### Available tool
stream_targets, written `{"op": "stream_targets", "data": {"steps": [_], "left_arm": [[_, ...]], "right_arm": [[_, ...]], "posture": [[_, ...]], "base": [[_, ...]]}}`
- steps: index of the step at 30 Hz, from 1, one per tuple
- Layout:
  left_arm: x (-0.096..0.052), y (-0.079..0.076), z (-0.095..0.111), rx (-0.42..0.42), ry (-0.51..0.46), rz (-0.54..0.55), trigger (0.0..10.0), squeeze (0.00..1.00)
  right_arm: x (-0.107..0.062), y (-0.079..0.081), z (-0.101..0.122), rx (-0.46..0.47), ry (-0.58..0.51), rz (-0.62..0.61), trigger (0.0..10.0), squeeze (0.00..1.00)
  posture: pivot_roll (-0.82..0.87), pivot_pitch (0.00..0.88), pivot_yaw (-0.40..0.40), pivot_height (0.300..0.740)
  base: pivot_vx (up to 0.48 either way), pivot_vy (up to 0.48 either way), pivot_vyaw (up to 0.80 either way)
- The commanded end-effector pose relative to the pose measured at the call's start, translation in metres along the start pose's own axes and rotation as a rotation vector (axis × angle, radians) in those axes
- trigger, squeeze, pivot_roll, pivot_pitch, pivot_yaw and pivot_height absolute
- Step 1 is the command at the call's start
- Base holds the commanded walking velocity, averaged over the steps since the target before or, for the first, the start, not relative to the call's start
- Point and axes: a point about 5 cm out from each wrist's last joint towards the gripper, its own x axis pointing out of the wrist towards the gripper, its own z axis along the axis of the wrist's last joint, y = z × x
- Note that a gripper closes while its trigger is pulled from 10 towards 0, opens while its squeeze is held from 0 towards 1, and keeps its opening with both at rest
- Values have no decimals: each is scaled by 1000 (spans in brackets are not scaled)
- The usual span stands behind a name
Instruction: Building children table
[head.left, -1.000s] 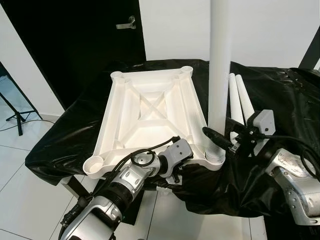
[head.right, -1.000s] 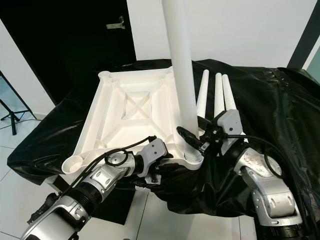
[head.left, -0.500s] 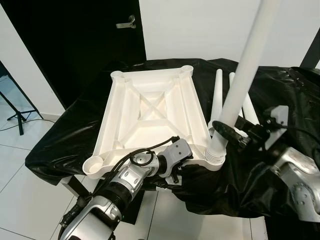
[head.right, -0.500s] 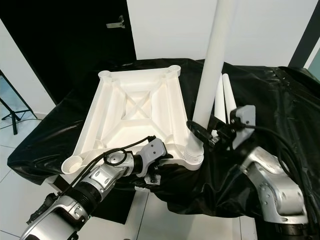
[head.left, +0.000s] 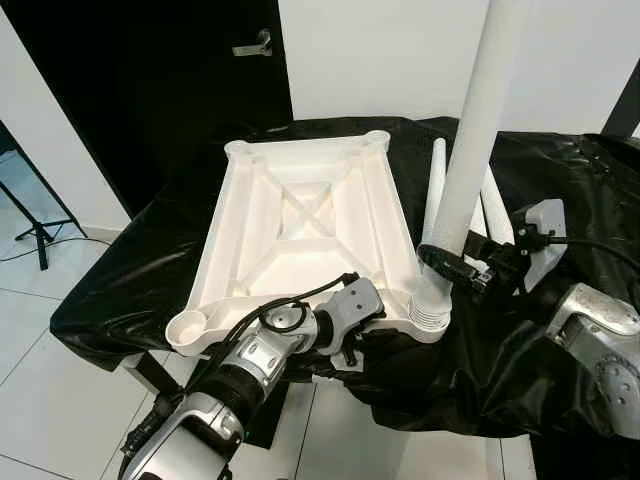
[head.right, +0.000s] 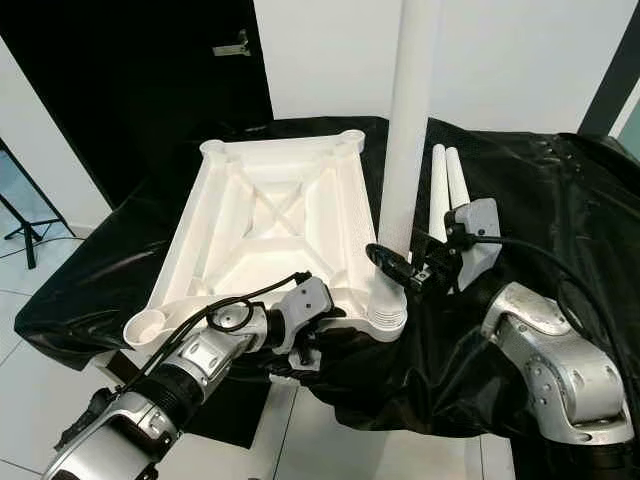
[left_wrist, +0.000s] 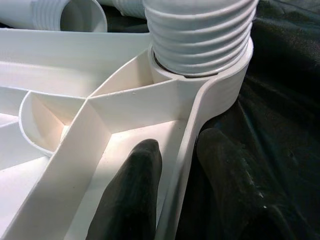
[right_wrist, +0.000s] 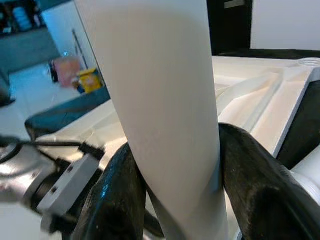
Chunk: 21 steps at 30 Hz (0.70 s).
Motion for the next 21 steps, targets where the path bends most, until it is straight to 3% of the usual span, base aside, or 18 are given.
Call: {"op": "stream_targets", "data": {"steps": [1,4,14,16,19,21], "left_arm": [[0,-3,-14,-34,61,8,10000,0],[0,-3,-15,-37,61,10,10000,0],[-2,-4,-16,-33,62,11,10000,0],[-2,-4,-16,-25,66,4,10000,0],[-1,-4,-16,-19,68,-1,10000,0],[0,-4,-15,-17,68,-3,10000,0]], "right_arm": [[4,25,-47,164,200,151,10000,0],[-5,27,-60,183,263,164,10000,0],[-11,24,-73,228,261,59,10000,0],[-8,20,-71,307,151,-117,10000,0],[-7,19,-67,347,67,-213,10000,0],[-7,20,-65,338,51,-213,10000,0]], "posture": [[132,0,23,740],[130,0,25,740],[128,0,33,740],[116,0,44,740],[113,0,46,740],[112,0,48,740]], "base": [[0,0,0],[0,0,0],[0,0,0],[0,0,0],[0,0,0],[0,0,0]]}}
